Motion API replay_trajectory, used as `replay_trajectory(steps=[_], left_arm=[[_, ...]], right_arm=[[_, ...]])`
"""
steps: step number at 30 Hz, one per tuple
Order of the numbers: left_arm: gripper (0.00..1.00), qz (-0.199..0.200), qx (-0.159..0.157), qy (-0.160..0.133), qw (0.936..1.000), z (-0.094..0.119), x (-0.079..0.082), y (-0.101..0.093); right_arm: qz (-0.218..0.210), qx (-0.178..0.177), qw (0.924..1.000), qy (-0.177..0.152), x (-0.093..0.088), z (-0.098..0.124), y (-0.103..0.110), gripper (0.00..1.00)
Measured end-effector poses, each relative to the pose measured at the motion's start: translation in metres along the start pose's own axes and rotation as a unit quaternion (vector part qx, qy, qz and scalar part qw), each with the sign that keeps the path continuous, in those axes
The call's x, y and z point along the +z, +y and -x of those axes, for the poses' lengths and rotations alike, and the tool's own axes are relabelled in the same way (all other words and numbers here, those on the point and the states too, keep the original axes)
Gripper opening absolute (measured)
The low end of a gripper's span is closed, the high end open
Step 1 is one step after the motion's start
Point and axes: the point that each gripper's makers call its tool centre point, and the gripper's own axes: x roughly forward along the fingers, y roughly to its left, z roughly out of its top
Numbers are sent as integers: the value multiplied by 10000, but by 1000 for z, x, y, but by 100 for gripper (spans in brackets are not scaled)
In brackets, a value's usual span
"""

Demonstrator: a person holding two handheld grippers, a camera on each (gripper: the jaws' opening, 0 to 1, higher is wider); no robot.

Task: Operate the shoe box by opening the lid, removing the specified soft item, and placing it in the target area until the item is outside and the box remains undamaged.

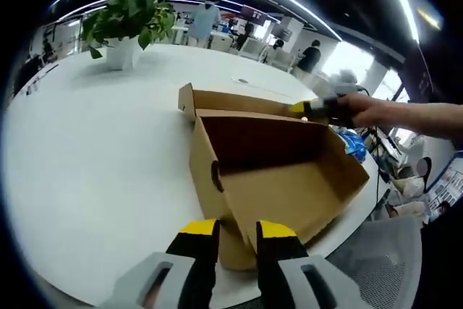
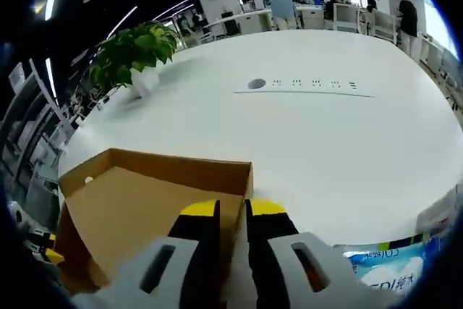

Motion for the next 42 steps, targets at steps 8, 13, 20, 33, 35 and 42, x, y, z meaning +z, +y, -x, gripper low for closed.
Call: replay_trajectory(steps=[8,13,20,33,35,42], left_arm=[[20,-14,7,-7,10000,-1,0,0],[20,-40,21,-5,10000,-1,0,0],[20,-79,44,-3,10000,0,0,-1],[18,-67,128,-4,9999,1,0,0],[18,-80,136,-1,9999,1,0,0],[17,-75,178,5,9998,1,0,1]], right_arm=[[-54,55,9998,-187,10,11,6,3],[-25,54,9997,-254,16,18,7,3],[113,-30,9981,-608,31,35,9,2],[428,216,9929,-1086,53,74,15,1],[532,249,9915,-1157,54,81,18,1],[721,424,9866,-1404,56,106,23,1]])
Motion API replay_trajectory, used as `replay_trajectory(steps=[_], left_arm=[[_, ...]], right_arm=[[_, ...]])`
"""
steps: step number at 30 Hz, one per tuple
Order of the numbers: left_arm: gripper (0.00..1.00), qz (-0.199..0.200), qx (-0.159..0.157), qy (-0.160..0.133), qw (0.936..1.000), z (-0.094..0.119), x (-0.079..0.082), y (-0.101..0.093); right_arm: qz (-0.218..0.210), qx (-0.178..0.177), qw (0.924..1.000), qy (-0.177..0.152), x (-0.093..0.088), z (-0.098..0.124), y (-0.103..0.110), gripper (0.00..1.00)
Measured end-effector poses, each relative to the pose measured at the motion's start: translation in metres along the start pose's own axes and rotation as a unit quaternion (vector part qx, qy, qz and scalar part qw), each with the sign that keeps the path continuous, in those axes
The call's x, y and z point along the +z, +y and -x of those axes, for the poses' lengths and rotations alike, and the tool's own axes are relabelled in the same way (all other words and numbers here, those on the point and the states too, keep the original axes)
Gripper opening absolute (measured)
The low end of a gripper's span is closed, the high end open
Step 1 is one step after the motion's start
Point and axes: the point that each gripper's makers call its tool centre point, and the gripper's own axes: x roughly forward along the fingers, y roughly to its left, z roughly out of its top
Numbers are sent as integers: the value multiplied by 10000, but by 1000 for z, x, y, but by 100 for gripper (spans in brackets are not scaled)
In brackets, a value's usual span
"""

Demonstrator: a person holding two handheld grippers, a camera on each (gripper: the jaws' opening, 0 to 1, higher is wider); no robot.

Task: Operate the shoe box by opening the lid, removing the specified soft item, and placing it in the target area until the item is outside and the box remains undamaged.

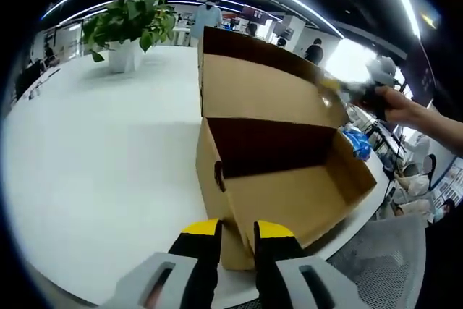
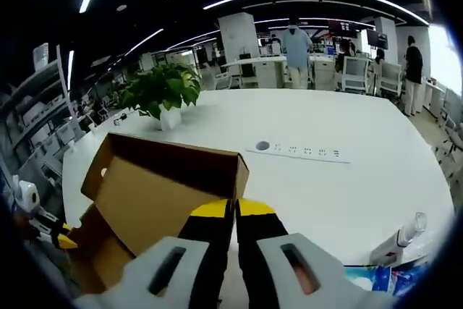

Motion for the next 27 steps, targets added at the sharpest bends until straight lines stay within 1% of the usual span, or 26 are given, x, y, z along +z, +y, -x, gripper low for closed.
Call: replay_trajectory(steps=[2,7,10,15,21,24,27], left_arm=[[17,-13,18,-1,10000,0,0,0],[16,-15,32,2,10000,0,0,0],[16,-29,46,8,10000,0,0,0],[16,-23,67,11,10000,0,0,0],[16,20,75,-20,10000,0,1,1],[16,63,78,-43,9999,-1,2,1],[16,120,105,-83,9998,-2,3,2]], right_arm=[[-41,36,10000,-81,1,8,1,1],[94,103,9997,-176,3,27,7,1],[267,254,9990,-249,7,40,15,1],[479,386,9976,-318,7,59,26,1],[741,416,9954,-439,0,80,38,1],[800,432,9946,-508,-5,90,43,1],[1071,380,9925,-451,-9,97,46,1]])
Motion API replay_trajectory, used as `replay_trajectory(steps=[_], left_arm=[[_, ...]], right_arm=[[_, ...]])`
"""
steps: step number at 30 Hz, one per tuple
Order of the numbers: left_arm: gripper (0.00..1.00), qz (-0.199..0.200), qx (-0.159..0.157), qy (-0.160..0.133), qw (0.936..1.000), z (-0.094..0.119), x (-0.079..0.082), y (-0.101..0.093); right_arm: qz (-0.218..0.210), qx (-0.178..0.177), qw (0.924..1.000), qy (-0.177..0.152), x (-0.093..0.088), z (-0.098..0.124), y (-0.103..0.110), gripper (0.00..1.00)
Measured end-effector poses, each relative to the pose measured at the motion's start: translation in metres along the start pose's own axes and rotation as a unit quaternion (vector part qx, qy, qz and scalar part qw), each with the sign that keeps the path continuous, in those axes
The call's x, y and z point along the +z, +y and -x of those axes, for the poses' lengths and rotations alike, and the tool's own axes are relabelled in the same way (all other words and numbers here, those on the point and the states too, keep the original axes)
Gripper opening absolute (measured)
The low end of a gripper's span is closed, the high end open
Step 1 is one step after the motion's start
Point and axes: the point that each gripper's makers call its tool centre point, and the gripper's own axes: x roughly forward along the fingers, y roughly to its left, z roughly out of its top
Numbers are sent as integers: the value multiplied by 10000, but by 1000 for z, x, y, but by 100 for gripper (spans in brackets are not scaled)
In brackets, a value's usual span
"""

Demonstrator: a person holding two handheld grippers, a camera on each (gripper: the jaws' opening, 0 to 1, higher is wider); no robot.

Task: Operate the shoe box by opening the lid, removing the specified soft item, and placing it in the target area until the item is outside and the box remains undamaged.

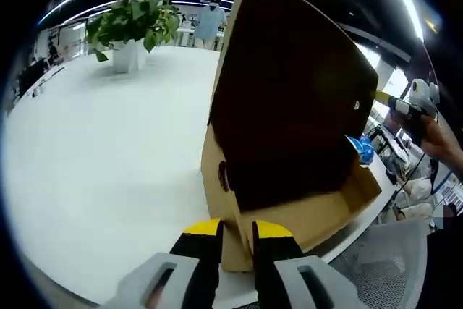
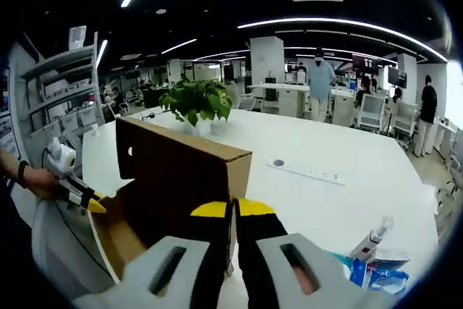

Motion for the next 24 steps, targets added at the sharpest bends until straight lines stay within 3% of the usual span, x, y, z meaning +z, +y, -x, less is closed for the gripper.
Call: replay_trajectory(steps=[8,12,15,24], left_arm=[[15,329,-7,-155,9993,-4,5,-2],[17,408,-50,-194,9990,-7,6,-6],[17,433,-50,-216,9988,-9,9,-6],[17,633,-166,-271,9975,-19,20,-1]], right_arm=[[154,-63,9998,105,-14,14,9,0],[188,-86,9994,272,-31,17,13,1],[120,-137,9991,382,-47,22,15,1],[-114,-301,9987,396,-60,25,14,1]])
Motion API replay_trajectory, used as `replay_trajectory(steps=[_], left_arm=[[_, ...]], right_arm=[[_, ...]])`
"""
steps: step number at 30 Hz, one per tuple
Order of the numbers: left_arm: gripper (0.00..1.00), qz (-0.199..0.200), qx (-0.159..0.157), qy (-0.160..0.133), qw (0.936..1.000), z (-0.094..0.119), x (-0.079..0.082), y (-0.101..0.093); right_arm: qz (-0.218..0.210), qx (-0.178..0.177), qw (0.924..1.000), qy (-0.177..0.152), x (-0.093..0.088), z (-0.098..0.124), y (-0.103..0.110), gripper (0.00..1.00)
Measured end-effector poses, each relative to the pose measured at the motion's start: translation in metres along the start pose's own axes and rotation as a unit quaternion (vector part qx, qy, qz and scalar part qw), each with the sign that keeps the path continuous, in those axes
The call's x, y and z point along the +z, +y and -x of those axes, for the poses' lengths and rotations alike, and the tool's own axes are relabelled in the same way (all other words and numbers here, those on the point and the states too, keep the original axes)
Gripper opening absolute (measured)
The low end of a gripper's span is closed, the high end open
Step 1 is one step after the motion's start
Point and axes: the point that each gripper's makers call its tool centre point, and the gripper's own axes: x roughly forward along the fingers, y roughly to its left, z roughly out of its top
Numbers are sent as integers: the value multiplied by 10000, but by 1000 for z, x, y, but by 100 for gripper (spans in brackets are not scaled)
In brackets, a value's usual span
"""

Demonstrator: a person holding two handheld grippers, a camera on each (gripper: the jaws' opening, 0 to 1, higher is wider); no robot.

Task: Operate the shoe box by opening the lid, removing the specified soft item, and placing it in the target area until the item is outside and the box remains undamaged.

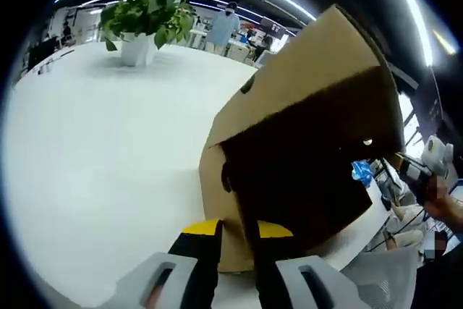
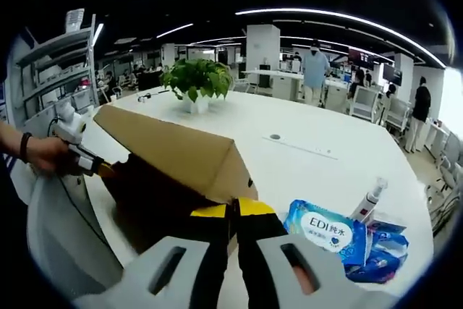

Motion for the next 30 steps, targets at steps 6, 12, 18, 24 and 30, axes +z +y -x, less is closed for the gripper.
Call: replay_trajectory(steps=[6,12,18,24,30], left_arm=[[16,-328,8,-38,9995,10,10,-9],[19,-669,-72,-173,9976,24,20,-20],[20,-662,-288,-416,9965,34,25,-35],[20,-667,-349,-407,9963,39,20,-42],[20,-658,-277,-347,9968,42,16,-38]], right_arm=[[-132,-86,9999,14,-8,1,3,1],[-231,-103,9996,106,-19,3,6,1],[-627,-173,9978,144,-31,5,9,0],[-1015,-175,9946,88,-41,5,19,0],[-1292,-192,9914,95,-52,6,25,0]])
